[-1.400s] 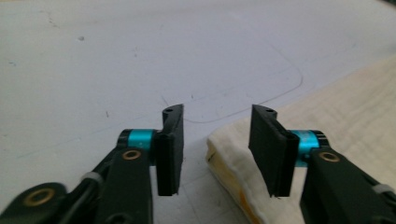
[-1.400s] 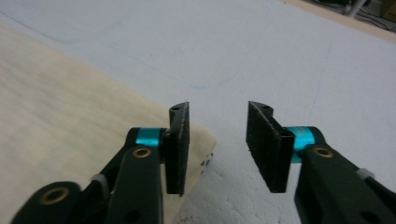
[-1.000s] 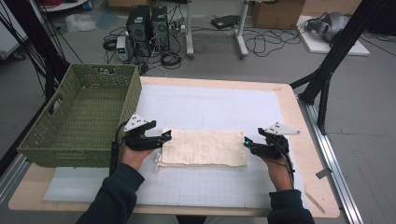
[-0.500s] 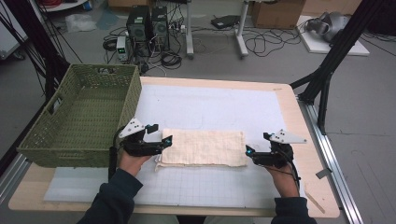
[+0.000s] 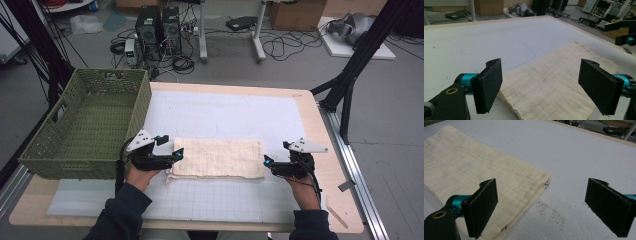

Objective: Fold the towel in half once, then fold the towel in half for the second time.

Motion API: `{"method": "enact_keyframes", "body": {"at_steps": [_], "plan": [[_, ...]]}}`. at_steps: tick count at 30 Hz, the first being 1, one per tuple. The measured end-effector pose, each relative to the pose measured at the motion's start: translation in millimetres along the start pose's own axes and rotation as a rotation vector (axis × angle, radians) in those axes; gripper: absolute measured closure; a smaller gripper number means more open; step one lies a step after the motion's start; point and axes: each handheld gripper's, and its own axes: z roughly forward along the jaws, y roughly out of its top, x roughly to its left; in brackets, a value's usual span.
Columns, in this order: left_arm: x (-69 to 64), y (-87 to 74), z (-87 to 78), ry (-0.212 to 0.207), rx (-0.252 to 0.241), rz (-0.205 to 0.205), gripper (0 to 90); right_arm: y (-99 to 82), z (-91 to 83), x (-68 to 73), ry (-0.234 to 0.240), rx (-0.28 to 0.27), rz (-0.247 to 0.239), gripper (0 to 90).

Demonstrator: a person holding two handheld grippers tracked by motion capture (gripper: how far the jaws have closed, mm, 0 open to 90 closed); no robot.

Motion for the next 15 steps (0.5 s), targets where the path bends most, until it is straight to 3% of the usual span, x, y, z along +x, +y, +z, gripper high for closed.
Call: {"method": "enact_keyframes", "body": {"at_steps": [9, 15], "plan": [[2.7, -1.8, 0.2, 0.034, -0.01, -0.011, 20.1, -0.6, 2.5, -2.2, 0.005, 0.009, -0.001, 10.5], [4.6, -2.7, 1.5, 0.03, 0.0, -0.025, 20.1, -0.6, 2.1, -3.2, 0.002, 0.004, -0.003, 10.5]]}}
